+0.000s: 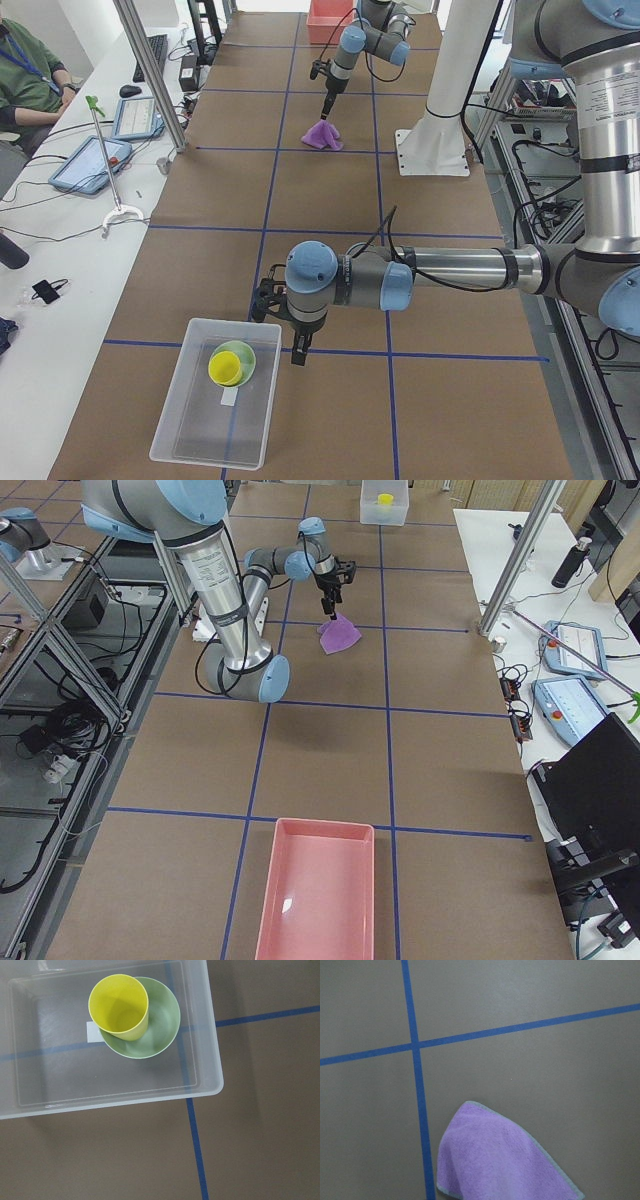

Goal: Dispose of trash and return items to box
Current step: 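Reach the right gripper to the purple cloth and grasp it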

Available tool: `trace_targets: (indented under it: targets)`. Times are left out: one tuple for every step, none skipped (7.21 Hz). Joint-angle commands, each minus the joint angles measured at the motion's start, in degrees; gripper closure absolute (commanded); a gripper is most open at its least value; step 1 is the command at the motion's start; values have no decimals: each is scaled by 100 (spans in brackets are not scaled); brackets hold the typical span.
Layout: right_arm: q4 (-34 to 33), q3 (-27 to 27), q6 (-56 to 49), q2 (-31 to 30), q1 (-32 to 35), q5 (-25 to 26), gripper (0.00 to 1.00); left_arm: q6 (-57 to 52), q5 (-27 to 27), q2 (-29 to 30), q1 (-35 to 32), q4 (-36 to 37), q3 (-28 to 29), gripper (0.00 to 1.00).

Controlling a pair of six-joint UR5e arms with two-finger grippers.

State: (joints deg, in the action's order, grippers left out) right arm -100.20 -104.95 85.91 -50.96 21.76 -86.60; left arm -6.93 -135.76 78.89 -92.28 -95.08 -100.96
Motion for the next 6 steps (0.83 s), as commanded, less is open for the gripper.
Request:
trace_targets:
  targets:
    - [497, 534, 224, 95, -128, 240, 76, -1, -3, -5, 0, -2, 6, 1]
    - [614, 633, 215, 95, -146, 319, 96, -1, -3, -5, 0, -2, 15, 1]
    - [589, 590, 172, 25, -146, 337, 100, -27, -3, -5, 0, -2, 50, 1]
    - [563, 486, 145, -54, -146, 372, 100, -27, -3, -5, 0, -2, 59, 1]
    - [493, 224, 136, -116, -67, 355, 100, -27, -3, 3, 0, -2, 68, 1]
    - [-47, -327, -73, -151, 55, 311, 100, -27, -3, -5, 0, -2, 85, 1]
